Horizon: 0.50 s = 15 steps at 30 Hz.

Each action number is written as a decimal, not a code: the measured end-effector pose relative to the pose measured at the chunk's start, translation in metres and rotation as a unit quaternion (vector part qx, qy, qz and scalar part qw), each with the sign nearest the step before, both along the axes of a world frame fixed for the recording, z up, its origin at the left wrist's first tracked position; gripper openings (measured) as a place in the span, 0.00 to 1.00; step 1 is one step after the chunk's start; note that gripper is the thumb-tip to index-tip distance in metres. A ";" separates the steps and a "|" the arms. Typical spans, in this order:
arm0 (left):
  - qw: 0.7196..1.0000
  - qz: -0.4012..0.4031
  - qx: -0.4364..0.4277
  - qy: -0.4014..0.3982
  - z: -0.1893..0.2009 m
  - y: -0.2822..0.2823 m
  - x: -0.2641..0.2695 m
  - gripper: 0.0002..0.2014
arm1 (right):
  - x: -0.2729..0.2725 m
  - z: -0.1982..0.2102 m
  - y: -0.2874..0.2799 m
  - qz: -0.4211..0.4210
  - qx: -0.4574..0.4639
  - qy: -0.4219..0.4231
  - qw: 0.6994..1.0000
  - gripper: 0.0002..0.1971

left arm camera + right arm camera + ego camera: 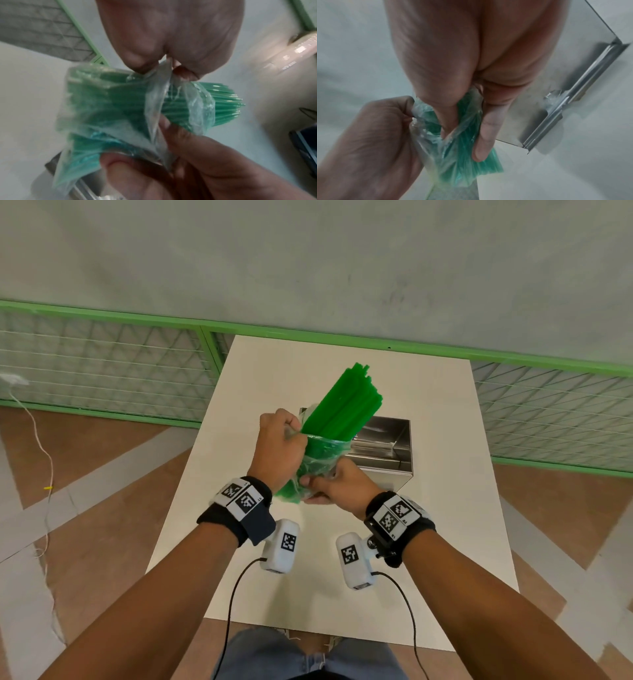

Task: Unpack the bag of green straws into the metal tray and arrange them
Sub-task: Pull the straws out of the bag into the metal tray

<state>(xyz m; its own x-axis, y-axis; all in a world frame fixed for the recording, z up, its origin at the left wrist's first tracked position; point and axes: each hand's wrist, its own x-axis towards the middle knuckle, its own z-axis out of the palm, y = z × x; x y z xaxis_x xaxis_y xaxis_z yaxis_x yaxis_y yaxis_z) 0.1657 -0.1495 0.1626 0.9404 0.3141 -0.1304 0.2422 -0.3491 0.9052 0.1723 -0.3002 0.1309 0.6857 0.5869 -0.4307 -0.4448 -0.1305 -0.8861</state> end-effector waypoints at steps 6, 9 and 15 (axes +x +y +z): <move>0.973 -0.119 0.200 0.002 0.012 0.010 0.019 0.11 | 0.001 0.003 0.015 -0.102 0.131 0.155 0.974 0.13; 0.948 -0.158 0.275 -0.003 0.015 0.013 0.030 0.12 | 0.006 0.011 0.024 -0.151 0.190 0.257 0.935 0.12; 0.904 -0.277 0.320 0.057 0.027 0.016 0.061 0.15 | 0.017 0.017 0.024 -0.250 0.254 0.358 0.863 0.14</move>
<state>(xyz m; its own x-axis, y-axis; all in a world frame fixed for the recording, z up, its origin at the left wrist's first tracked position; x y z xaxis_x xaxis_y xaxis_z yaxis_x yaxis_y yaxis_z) 0.2267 -0.1332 0.1894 0.9683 -0.1556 -0.1951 -0.0510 -0.8887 0.4556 0.1891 -0.2762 0.1479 0.5725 0.5320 -0.6239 -0.7901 0.5613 -0.2464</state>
